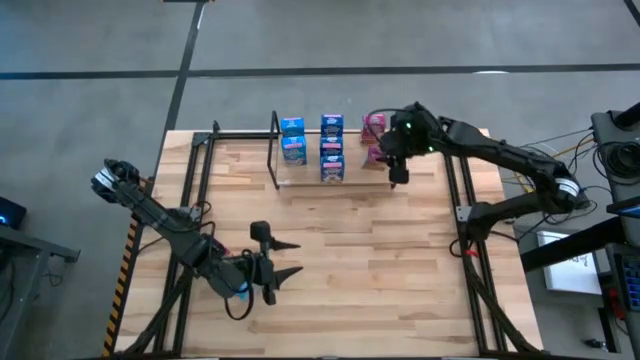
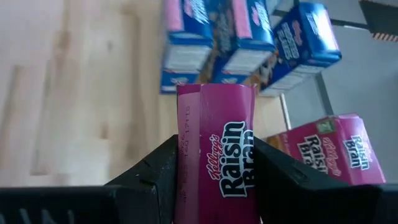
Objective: Stack cereal on shelf
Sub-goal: Put the bottom purple cereal box on the shelf aligned with the other purple cereal box
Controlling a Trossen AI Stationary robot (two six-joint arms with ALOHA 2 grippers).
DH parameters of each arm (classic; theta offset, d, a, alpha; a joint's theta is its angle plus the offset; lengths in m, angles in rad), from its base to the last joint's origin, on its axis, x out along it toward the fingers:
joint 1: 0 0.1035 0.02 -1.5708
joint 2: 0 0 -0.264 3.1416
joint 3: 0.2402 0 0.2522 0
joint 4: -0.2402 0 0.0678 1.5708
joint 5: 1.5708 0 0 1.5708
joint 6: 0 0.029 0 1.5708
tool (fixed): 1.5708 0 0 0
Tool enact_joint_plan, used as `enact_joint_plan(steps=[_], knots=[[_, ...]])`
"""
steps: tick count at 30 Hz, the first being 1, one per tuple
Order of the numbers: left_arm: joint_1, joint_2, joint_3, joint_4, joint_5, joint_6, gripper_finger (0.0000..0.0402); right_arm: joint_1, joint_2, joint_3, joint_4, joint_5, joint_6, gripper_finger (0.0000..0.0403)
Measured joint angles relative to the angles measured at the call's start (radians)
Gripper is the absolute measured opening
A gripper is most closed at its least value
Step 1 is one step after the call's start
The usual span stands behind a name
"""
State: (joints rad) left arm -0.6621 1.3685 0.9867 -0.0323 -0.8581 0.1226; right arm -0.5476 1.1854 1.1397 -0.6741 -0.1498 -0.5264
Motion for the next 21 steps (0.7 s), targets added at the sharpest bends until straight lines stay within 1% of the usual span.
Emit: enact_joint_plan(steps=[3, 5, 10, 13, 21], knots=[[0.025, 0.000, 0.000, 0.000, -0.001, 0.044, 0.0232, -0.060, 0.048, 0.000, 0.029, -0.031, -0.067, 0.0155], [0.040, 0.000, 0.000, 0.001, -0.026, 0.070, 0.0232, -0.092, 0.082, 0.000, 0.044, -0.042, -0.097, 0.0155], [0.065, 0.000, 0.000, -0.011, -0.164, 0.142, 0.0232, -0.153, 0.155, 0.001, 0.080, -0.042, -0.129, 0.0155], [0.072, 0.000, 0.000, -0.013, -0.226, 0.182, 0.0232, -0.172, 0.203, 0.021, 0.080, -0.042, -0.130, 0.0155], [0.072, -0.001, 0.000, -0.023, -0.257, 0.218, 0.0232, -0.173, 0.290, 0.083, 0.086, -0.043, -0.124, 0.0155]])
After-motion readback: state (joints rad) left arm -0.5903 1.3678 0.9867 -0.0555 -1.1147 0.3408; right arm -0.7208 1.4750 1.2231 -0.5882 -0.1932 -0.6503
